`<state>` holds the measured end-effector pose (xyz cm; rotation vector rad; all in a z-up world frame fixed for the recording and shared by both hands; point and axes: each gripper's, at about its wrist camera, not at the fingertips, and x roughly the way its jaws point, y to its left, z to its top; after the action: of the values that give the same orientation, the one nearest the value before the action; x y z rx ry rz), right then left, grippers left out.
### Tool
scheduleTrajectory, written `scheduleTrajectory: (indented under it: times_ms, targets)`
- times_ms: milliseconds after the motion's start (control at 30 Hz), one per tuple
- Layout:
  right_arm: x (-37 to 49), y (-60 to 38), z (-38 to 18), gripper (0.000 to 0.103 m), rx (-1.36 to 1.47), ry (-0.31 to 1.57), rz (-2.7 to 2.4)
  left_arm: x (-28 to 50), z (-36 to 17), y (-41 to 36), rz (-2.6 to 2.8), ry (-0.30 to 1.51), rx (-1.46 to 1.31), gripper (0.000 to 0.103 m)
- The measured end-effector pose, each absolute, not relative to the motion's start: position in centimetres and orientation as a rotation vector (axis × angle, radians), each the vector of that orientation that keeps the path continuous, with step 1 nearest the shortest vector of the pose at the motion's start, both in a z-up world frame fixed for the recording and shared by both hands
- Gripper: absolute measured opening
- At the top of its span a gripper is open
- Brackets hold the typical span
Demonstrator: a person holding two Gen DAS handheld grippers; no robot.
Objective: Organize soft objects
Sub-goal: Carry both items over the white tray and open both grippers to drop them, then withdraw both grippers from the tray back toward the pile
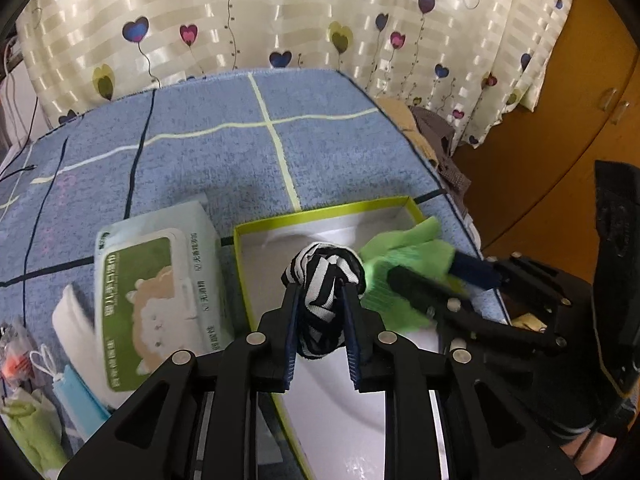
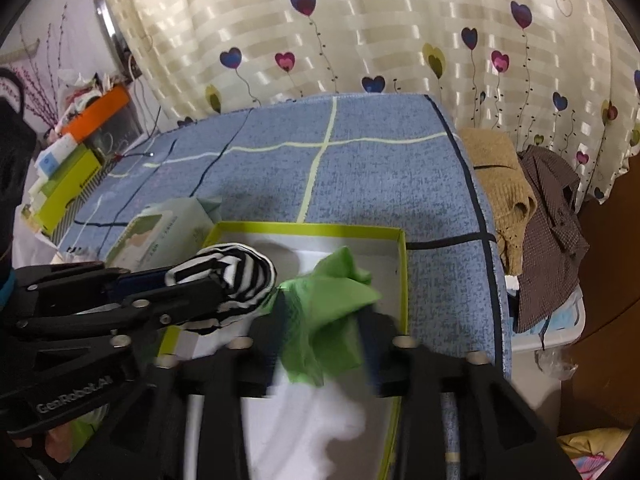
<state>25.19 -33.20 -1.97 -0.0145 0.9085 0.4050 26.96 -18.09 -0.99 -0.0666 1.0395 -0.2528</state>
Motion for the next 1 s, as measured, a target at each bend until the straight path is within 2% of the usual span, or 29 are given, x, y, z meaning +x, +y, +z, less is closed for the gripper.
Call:
scheduleTrajectory:
  times_ms: [100,233,467,1000]
  targets:
    - [25.0,-33.6,-1.9,0.048,-0.019,0.905,0.386,27.2,-1.3,-18.0,-0.251,1.052,-0.067,0.023]
    - [24.2,-34.0,-1.2,0.051,-0.025,0.889,0.367,26.9,-1.0,-17.9,-0.273,1.045,-0.082,0.023]
    - [21.7,-34.6,0.9,0.062,-0.023,0.839,0.334,25.1,1.1,-17.5,-0.291,0.974,-0.082,0.024]
    - [12.9,-30.3,6.9,0.062,0.021,0.615,0.439,17.9,5.9,-12.5,-0.307,0.807,-0.128,0.025]
